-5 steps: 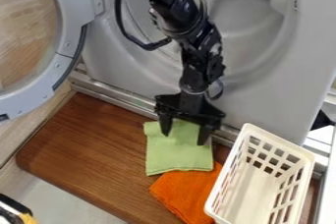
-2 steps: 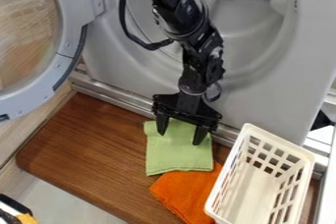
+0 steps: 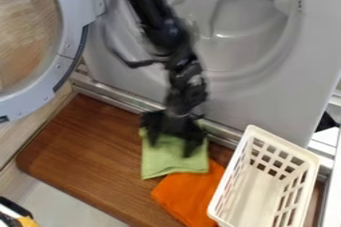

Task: Put the green cloth in the white basket

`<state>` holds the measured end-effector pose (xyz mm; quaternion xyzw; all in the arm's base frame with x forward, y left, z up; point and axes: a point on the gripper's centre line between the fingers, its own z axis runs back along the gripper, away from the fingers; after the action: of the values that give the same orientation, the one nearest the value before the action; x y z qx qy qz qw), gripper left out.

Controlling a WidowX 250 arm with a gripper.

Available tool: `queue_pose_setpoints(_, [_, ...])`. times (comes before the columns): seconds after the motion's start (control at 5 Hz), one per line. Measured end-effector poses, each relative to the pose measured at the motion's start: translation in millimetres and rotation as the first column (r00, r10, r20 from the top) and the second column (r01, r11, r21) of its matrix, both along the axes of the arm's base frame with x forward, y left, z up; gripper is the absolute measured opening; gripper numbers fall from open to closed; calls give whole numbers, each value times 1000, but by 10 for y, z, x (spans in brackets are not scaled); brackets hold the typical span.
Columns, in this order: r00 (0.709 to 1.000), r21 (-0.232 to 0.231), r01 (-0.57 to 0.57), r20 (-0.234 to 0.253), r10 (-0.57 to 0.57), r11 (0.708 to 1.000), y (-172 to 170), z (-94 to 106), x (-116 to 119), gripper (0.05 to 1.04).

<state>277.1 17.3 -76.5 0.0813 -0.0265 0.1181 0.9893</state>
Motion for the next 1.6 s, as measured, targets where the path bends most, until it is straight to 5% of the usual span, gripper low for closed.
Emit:
queue_pose_setpoints(0.4, [999, -67, -37, -1, 37, 997, 68, -22, -347, 952])
queue_pose_setpoints(0.8, [1000, -82, -25, -2, 25, 996, 44, -20, -352, 394])
queue_pose_setpoints(1.0, [1000, -80, -21, 7, 21, 997, 1, 185, -288, 183])
queue_pose_setpoints(1.2, [996, -54, -32, 76, 36, 998, -252, 656, -251, 93])
queue_pose_setpoints(1.4, [989, -58, 79, 126, -72, 995, -772, 1085, -275, 84])
queue_pose_setpoints(1.6, [957, -102, 255, 169, -236, 961, -1209, 1192, -155, 84])
